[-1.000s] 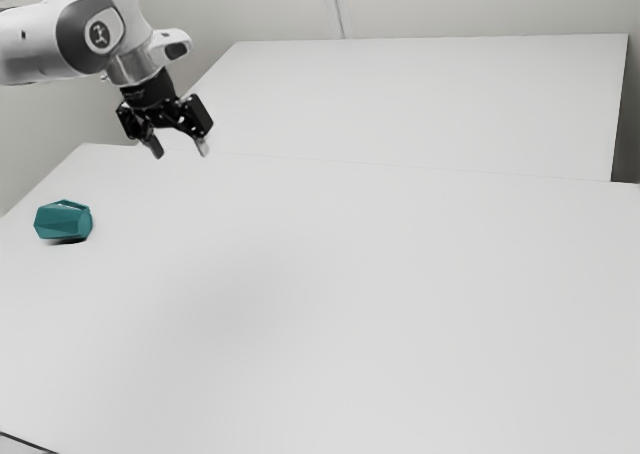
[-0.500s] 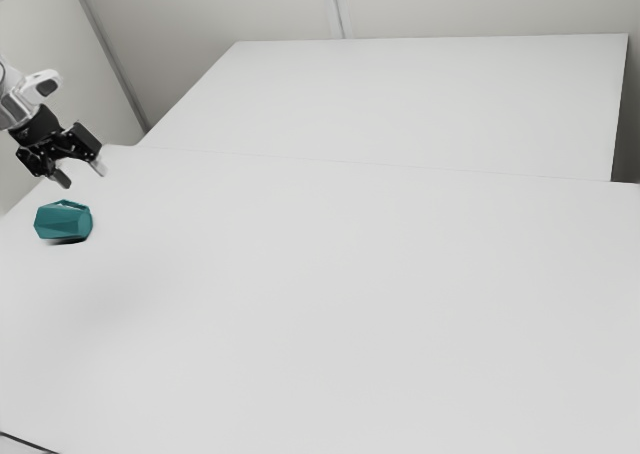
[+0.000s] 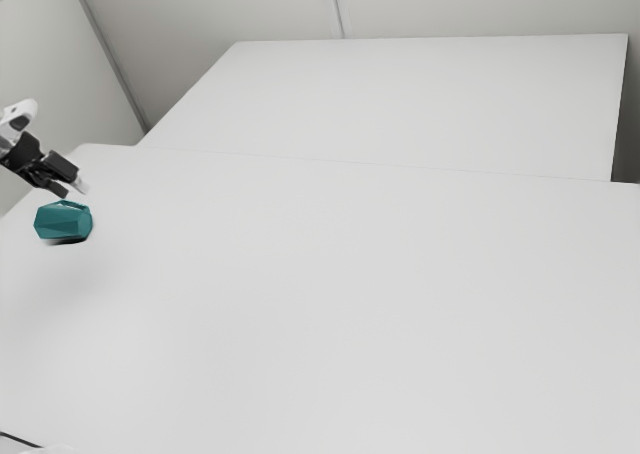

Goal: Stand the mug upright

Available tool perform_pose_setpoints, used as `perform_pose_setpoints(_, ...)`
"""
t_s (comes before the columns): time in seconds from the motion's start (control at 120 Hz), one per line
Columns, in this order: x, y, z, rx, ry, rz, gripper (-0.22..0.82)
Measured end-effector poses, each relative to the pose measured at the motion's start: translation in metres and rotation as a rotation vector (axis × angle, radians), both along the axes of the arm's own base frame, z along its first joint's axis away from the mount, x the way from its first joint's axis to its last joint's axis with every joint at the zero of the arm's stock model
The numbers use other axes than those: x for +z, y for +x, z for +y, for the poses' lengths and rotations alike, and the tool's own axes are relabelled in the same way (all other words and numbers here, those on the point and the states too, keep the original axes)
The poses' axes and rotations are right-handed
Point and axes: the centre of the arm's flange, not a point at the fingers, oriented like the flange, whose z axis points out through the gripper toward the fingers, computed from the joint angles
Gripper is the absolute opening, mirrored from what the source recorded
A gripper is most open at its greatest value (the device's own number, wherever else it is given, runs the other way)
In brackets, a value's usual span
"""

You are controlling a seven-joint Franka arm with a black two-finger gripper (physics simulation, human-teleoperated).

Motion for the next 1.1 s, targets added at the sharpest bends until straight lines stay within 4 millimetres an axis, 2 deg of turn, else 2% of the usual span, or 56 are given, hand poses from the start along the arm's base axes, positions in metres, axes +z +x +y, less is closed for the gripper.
perform_pose_setpoints(0.408, -0.059, 0.005, 0.104, -0.061, 0.000, -0.121, 0.60)
perform_pose_setpoints(0.542, -0.068, 0.001, 0.132, -0.061, 0.013, -0.163, 0.60)
perform_pose_setpoints(0.7, -0.079, 0.001, 0.157, -0.059, 0.044, -0.204, 0.60)
perform_pose_setpoints(0.875, -0.102, 0.001, 0.191, -0.040, 0.077, -0.251, 0.60)
perform_pose_setpoints(1.1, -0.127, 0.002, 0.208, -0.025, 0.087, -0.286, 0.60)
